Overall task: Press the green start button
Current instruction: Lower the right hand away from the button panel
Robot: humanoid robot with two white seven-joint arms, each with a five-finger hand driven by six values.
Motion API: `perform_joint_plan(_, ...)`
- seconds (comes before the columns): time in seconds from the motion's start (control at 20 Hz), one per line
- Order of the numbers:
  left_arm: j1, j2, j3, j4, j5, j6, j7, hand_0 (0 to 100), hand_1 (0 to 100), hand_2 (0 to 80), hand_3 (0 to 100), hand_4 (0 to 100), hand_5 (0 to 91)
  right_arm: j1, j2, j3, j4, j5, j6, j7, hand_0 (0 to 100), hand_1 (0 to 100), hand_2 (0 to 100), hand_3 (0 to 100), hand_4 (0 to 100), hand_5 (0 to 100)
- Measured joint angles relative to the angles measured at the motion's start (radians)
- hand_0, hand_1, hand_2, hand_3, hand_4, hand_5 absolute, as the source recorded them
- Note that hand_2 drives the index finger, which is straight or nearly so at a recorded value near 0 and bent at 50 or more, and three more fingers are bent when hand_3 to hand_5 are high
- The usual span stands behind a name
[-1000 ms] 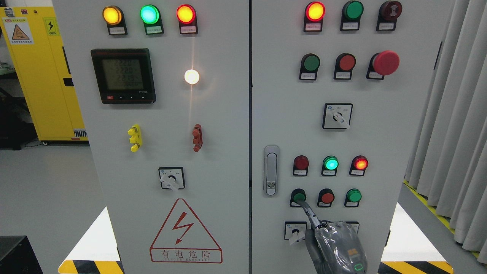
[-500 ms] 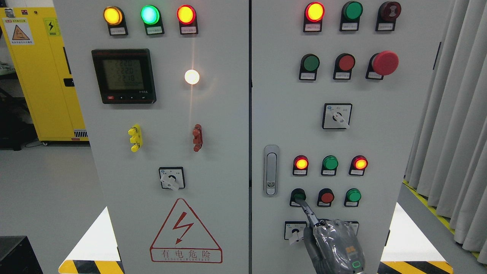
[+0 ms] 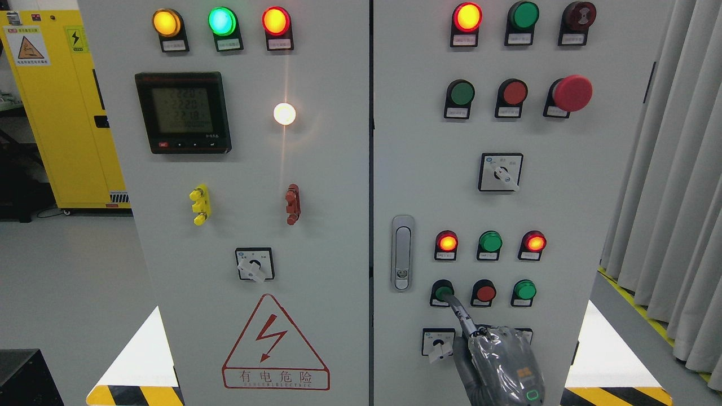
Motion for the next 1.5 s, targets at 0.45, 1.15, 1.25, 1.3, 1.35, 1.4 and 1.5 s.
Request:
perform_joint_plan(0.45, 0.000, 0.000, 0.000, 0.000, 0.000, 0.000, 0.000, 12, 56, 0.0, 0, 0, 0.0, 0.065, 0.000, 0.031, -0.059, -0.201, -0.013, -0.023, 100, 97, 0, 82, 90, 100)
perform_joint_plan(1.15, 0.000, 0.000, 0.000, 0.000, 0.000, 0.000, 0.000, 12, 56, 0.0, 0, 0, 0.0, 0.179, 0.000, 0.127, -0.146, -0.785, -0.017, 0.012, 26, 20, 0, 3, 2, 0)
perform_joint_plan(1.25, 0.000, 0.000, 0.000, 0.000, 0.000, 0.000, 0.000, 12, 56, 0.0, 0, 0, 0.0, 0.189, 0.000, 0.138, -0.155, -0.837, -0.017, 0.012, 25, 19, 0, 2, 1, 0)
perform_joint_plan(1.3, 0.000, 0.000, 0.000, 0.000, 0.000, 0.000, 0.000, 12, 56, 0.0, 0, 0, 0.0, 0.193, 0.000, 0.142, -0.159, -0.860, -0.017, 0.012, 25, 19, 0, 1, 1, 0)
perform_joint_plan(1.35, 0.000, 0.000, 0.000, 0.000, 0.000, 0.000, 0.000, 12, 56, 0.0, 0, 0, 0.0, 0.197, 0.000, 0.146, -0.162, -0.877, -0.015, 0.012, 24, 19, 0, 1, 1, 0)
perform_joint_plan(1.4, 0.000, 0.000, 0.000, 0.000, 0.000, 0.000, 0.000, 12, 56, 0.0, 0, 0, 0.0, 0.200, 0.000, 0.149, -0.165, -0.891, -0.014, 0.012, 24, 19, 0, 1, 1, 0)
perform_joint_plan(1.5, 0.000, 0.000, 0.000, 0.000, 0.000, 0.000, 0.000, 12, 56, 0.0, 0, 0, 0.0, 0.204, 0.000, 0.156, -0.171, -0.915, -0.012, 0.012, 24, 20, 0, 1, 1, 0)
